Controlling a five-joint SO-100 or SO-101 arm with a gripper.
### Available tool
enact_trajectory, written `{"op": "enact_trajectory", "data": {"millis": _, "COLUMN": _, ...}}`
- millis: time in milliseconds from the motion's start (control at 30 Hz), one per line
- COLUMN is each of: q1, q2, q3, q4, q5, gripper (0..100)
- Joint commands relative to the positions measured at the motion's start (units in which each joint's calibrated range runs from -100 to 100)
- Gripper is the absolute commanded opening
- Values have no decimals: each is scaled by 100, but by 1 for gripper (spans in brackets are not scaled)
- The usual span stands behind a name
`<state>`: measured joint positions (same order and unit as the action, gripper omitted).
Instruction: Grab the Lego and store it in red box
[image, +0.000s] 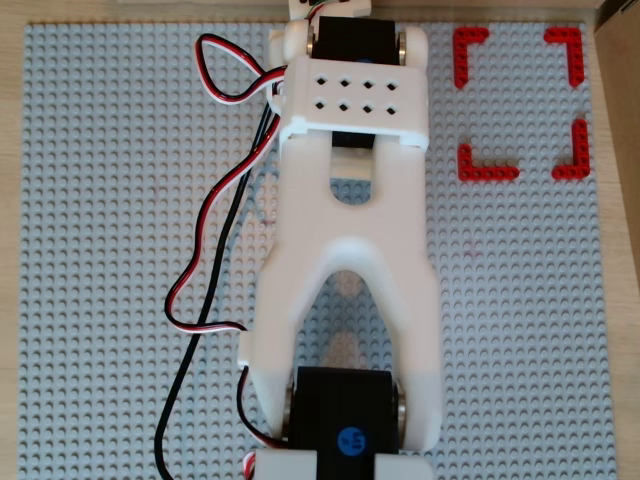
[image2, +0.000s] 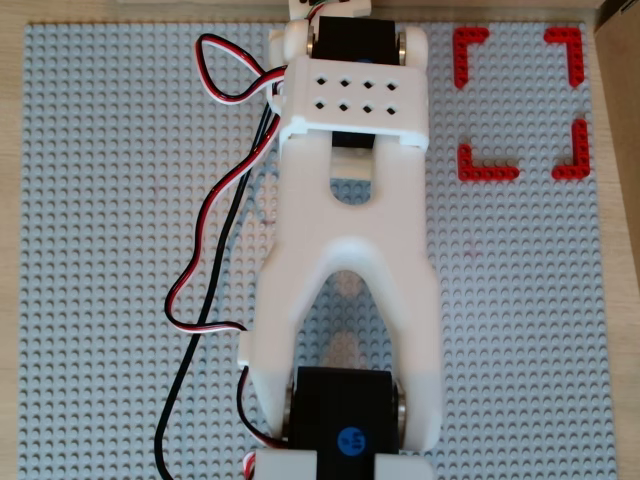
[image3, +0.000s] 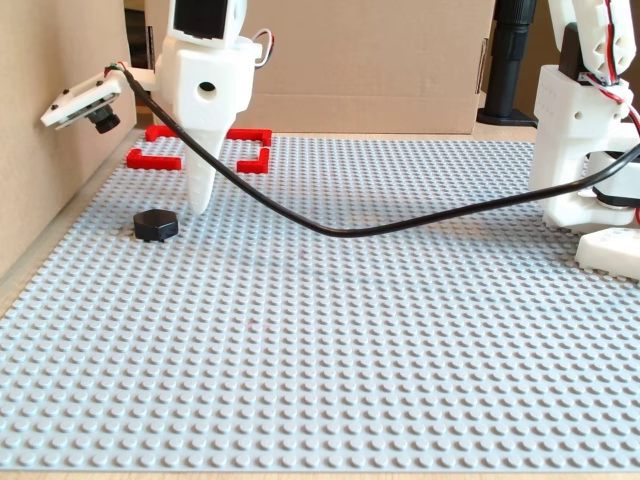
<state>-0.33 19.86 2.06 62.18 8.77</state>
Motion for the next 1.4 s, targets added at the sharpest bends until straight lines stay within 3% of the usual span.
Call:
{"op": "enact_trajectory", "data": {"millis": 0, "q1": -187, "q2": -71, "q3": -224, "q4": -112, "q5": -32, "gripper": 17}}
{"op": "enact_trajectory", "data": {"millis": 967, "q1": -447, "q2": 22, "q3": -833, "q4": -498, "q5": -366, "gripper": 17}}
{"op": "enact_trajectory", "data": {"millis": 1267, "q1": -455, "q2": 708, "q3": -897, "q4": -674, "q5": -434, "gripper": 17}}
{"op": "enact_trajectory", "data": {"millis": 1367, "q1": -462, "q2": 700, "q3": -906, "q4": -665, "q5": -434, "gripper": 13}}
